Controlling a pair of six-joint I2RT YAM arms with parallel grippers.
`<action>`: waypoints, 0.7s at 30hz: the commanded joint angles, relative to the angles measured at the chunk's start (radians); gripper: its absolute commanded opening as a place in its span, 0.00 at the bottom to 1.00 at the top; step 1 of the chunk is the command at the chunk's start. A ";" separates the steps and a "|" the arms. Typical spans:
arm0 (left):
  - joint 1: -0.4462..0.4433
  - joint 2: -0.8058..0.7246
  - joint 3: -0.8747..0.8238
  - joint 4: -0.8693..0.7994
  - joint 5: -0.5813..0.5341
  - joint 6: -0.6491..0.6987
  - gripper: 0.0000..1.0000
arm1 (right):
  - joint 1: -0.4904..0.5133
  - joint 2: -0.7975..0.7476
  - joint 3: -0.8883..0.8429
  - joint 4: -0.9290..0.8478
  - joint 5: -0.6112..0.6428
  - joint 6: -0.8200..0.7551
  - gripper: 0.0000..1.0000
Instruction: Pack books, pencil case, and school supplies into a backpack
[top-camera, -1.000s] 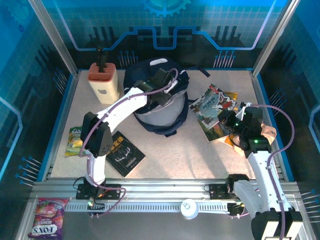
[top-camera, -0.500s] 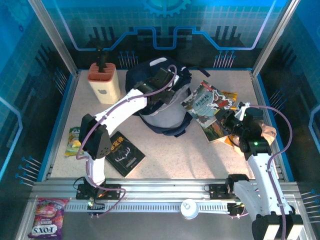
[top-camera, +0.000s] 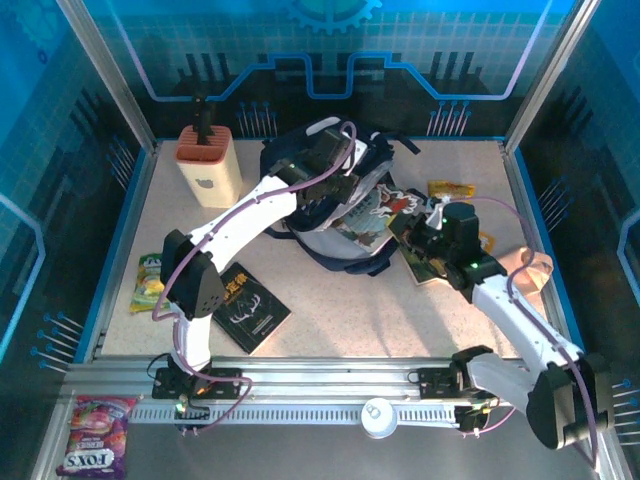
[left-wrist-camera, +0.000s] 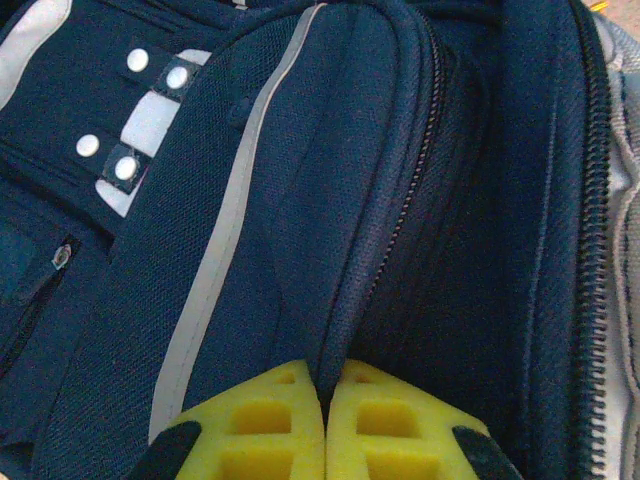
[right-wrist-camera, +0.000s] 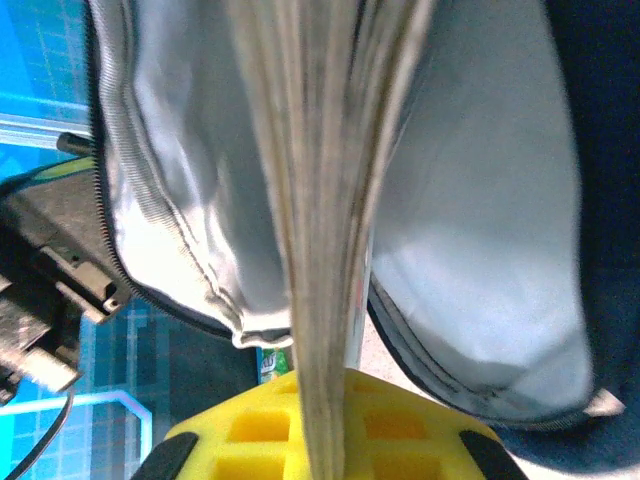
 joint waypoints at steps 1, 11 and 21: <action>-0.011 -0.051 0.070 0.099 0.036 -0.033 0.00 | 0.032 0.081 0.060 0.162 0.059 0.035 0.00; -0.013 -0.058 0.070 0.100 0.055 -0.054 0.00 | 0.112 0.295 0.121 0.330 0.278 0.071 0.00; -0.013 -0.054 0.078 0.104 0.051 -0.068 0.00 | 0.199 0.593 0.279 0.334 0.517 0.171 0.00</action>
